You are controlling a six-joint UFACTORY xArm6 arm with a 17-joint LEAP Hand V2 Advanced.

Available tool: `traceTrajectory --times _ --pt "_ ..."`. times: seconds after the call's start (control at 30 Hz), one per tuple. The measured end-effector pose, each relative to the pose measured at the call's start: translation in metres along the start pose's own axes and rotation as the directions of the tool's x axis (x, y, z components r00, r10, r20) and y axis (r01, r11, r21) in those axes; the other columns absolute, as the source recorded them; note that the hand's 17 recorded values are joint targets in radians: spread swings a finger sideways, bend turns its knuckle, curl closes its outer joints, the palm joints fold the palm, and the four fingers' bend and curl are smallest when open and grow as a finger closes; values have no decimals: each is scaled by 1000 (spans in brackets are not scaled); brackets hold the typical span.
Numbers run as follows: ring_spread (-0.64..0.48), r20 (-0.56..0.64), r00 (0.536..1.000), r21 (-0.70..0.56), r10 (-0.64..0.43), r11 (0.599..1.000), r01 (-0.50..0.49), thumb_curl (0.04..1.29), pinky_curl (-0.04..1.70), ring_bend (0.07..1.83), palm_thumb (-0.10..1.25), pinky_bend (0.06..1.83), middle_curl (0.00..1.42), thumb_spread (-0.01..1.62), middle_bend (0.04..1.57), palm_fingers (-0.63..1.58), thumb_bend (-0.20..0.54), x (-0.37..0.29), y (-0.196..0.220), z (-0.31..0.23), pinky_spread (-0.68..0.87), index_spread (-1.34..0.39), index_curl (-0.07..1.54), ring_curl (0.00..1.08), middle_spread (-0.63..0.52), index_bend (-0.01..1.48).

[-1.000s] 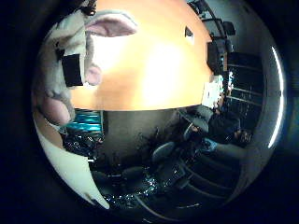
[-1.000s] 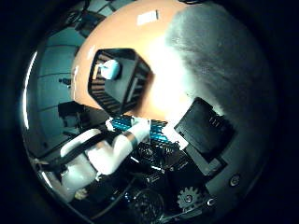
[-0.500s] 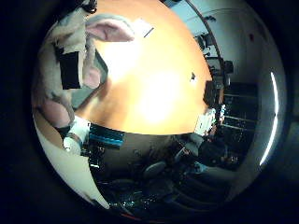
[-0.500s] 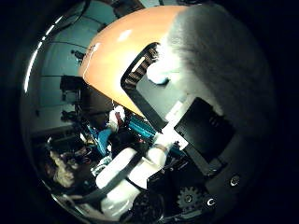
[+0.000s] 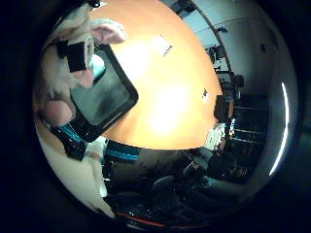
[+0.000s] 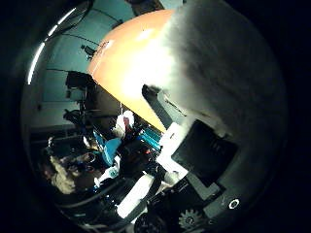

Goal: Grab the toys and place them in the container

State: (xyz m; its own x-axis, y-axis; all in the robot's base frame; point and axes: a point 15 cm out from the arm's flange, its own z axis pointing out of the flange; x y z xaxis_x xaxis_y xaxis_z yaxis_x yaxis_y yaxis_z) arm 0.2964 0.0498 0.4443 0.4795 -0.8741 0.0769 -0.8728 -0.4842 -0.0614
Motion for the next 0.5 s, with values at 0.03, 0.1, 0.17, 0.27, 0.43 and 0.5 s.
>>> traceTrajectory --times 0.03,0.1,0.17,0.27,0.43,0.5 --pt "-260 2 1000 -7 -1 1000 1 397 821 1152 635 1041 814 1101 803 366 -35 -1 2 1 -338 -462 788 629 -264 211" --pt "-225 7 1000 -24 -5 1000 5 367 802 1047 598 970 737 1092 657 181 -34 -1 5 2 -209 -471 712 578 -234 193" --pt "-180 13 1000 -41 -9 999 9 344 779 955 570 945 665 1076 549 127 -33 -3 8 4 -70 -467 648 530 -196 197" --pt "-122 14 1000 -44 -10 999 11 319 726 854 553 908 559 1060 438 127 -27 -3 8 5 132 -457 534 453 -133 176" --pt "-88 15 1000 -42 -11 999 11 304 660 790 548 843 478 1052 400 167 -26 -3 8 5 285 -447 426 392 -98 173" --pt "-85 15 1000 -43 -11 999 11 302 639 770 551 828 458 1050 393 182 -24 -3 8 5 315 -444 400 374 -94 172"
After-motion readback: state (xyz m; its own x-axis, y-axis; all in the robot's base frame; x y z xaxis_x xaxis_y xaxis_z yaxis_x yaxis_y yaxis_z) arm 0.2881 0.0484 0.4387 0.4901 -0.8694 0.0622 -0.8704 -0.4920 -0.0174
